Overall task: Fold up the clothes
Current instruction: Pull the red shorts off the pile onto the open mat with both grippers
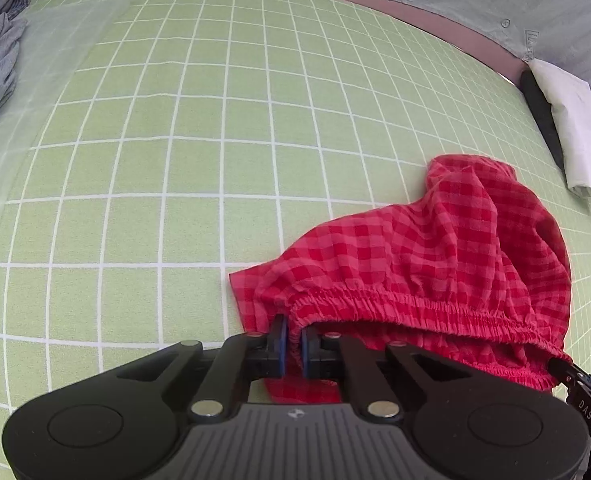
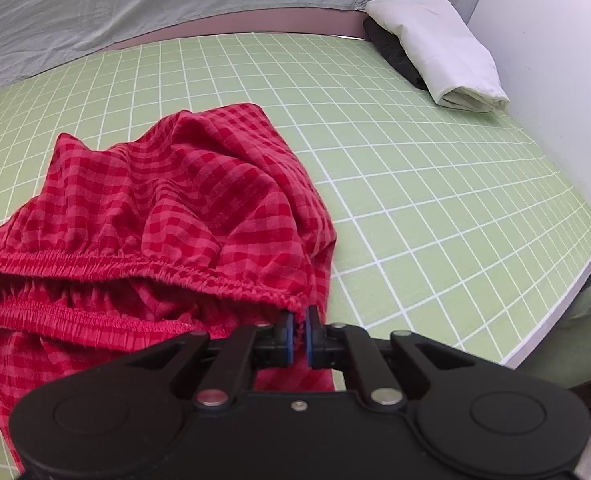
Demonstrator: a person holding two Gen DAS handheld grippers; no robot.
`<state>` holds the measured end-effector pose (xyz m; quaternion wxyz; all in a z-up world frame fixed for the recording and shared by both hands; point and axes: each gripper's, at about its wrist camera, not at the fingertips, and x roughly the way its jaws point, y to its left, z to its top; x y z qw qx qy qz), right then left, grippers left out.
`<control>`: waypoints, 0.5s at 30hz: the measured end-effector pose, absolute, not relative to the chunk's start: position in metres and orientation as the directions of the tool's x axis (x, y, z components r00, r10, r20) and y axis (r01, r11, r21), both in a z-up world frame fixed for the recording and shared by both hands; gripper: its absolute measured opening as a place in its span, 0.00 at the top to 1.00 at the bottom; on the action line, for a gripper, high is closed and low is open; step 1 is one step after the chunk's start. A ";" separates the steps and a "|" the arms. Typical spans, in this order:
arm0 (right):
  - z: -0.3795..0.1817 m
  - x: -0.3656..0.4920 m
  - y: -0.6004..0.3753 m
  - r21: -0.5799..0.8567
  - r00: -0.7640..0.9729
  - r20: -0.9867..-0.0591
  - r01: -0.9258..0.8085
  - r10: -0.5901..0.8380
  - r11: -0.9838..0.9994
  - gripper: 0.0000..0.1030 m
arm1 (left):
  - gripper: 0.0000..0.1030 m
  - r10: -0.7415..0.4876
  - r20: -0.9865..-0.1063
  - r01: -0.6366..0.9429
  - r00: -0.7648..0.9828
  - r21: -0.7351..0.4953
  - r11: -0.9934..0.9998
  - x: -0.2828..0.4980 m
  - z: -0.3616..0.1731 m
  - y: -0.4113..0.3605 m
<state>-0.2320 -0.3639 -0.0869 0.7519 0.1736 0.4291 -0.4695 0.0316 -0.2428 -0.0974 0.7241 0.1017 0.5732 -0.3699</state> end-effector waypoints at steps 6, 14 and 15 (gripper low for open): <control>-0.072 -0.219 -0.402 -0.028 0.428 -0.754 0.737 -0.498 0.676 0.95 | 0.96 -0.406 -0.876 0.510 0.259 -0.233 0.828 0.036 -0.066 -0.260; -0.035 -0.192 -0.465 0.087 0.659 -0.670 0.527 -0.342 0.845 0.95 | 0.96 -0.356 -0.827 0.365 0.435 -0.199 0.909 0.042 -0.015 -0.281; -0.031 -0.188 -0.473 0.098 0.674 -0.661 0.514 -0.330 0.852 0.95 | 0.96 -0.352 -0.821 0.355 0.449 -0.198 0.914 0.045 -0.009 -0.283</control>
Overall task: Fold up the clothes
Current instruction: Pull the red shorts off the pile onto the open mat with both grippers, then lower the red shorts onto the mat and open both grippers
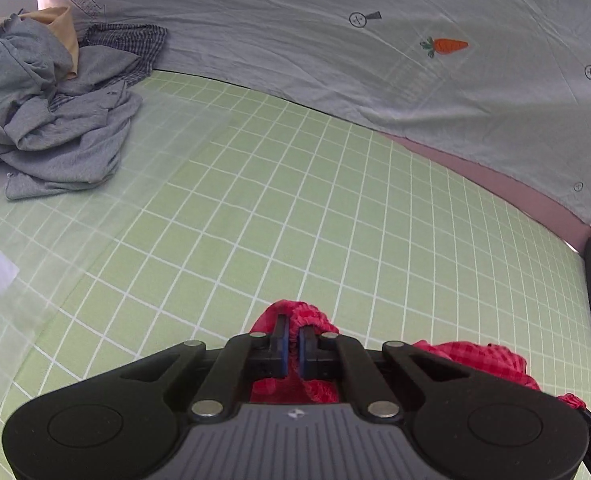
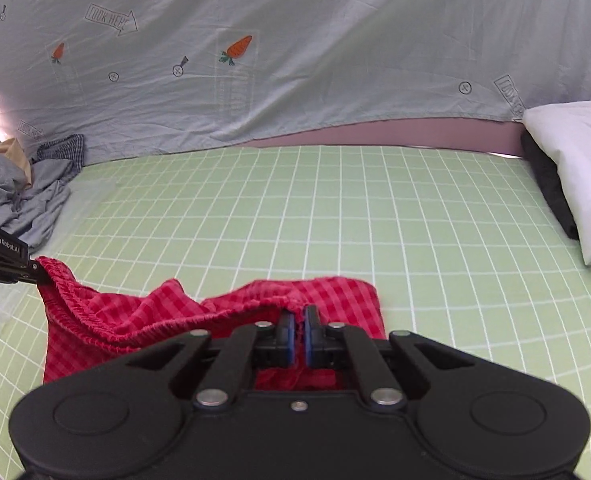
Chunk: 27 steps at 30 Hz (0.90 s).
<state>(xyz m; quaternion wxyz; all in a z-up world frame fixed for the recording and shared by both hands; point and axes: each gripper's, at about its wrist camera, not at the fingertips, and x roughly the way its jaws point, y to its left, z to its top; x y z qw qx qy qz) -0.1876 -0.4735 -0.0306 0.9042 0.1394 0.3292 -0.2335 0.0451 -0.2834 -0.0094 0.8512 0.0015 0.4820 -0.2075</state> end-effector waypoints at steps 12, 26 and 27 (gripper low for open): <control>-0.009 -0.102 -0.550 0.167 0.749 -0.586 0.485 -0.309 0.858 0.95 | 0.96 -0.365 -0.803 0.333 0.470 -0.222 0.917 0.127 -0.013 -0.334; -0.045 -0.043 -0.574 0.213 0.702 -0.677 0.477 -0.223 0.853 0.59 | 0.73 -0.303 -0.870 0.203 0.389 -0.240 0.949 0.134 -0.077 -0.292; -0.044 -0.052 -0.578 0.221 0.698 -0.677 0.496 -0.234 0.840 0.59 | 0.71 -0.301 -0.868 0.210 0.395 -0.233 0.949 0.127 -0.074 -0.289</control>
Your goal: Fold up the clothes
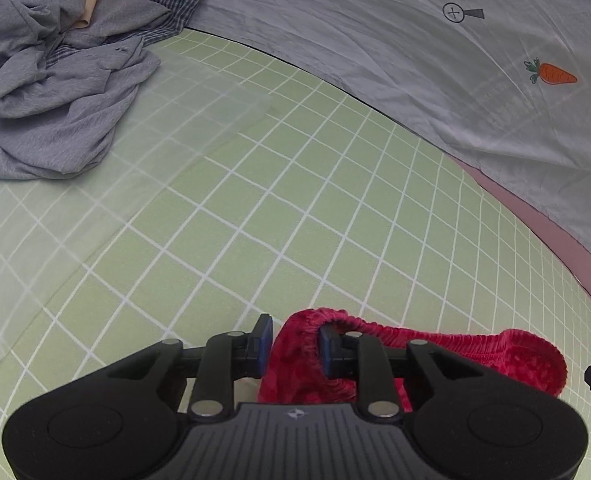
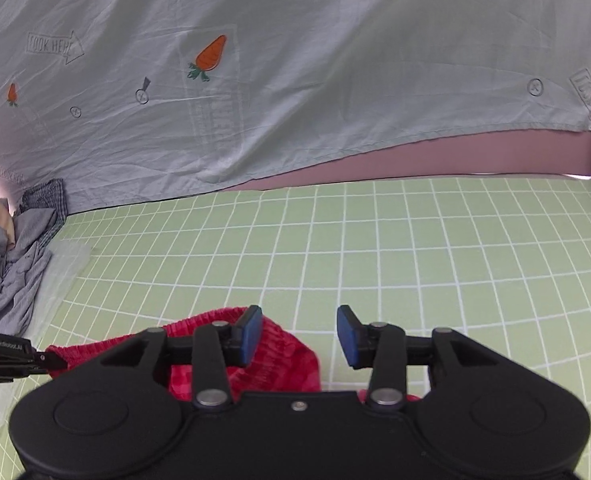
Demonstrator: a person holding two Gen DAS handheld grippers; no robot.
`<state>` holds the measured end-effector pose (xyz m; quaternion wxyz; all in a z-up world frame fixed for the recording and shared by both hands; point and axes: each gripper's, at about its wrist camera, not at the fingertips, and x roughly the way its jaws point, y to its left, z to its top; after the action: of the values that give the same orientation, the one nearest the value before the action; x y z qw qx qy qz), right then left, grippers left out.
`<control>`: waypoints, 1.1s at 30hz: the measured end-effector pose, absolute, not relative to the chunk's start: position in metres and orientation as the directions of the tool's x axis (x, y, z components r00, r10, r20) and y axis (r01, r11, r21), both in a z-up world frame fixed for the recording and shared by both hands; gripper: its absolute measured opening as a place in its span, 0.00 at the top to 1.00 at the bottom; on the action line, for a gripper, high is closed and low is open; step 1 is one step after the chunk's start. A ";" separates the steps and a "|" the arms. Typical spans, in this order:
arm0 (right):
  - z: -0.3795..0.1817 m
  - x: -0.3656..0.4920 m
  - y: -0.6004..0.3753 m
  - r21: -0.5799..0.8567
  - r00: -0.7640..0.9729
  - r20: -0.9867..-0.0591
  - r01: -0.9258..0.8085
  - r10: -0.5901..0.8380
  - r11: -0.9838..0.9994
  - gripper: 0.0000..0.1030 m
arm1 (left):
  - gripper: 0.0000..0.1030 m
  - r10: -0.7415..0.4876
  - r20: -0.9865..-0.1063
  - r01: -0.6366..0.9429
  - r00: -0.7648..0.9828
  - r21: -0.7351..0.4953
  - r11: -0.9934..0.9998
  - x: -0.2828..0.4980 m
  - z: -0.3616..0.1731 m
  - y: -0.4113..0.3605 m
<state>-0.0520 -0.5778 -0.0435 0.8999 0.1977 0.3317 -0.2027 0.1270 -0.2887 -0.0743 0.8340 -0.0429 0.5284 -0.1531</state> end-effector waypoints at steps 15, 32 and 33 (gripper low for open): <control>-0.067 -0.198 -0.581 0.229 0.575 -0.746 0.693 -0.334 0.683 0.56 | 0.59 -0.339 -0.873 0.316 0.350 -0.230 0.920 -0.001 -0.070 -0.274; -0.078 -0.239 -0.546 0.188 0.532 -0.783 0.697 -0.323 0.692 0.57 | 1.00 -0.319 -0.855 0.298 0.409 -0.206 0.932 0.007 -0.052 -0.251; -0.079 -0.240 -0.545 0.186 0.528 -0.785 0.701 -0.324 0.689 0.57 | 1.00 -0.314 -0.844 0.275 0.434 -0.208 0.939 0.016 -0.042 -0.242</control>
<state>-0.2400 -0.5449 -0.0790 0.8377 0.2491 0.3776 -0.3058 0.0164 -0.2425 -0.0425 0.8467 -0.0195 0.5025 -0.1741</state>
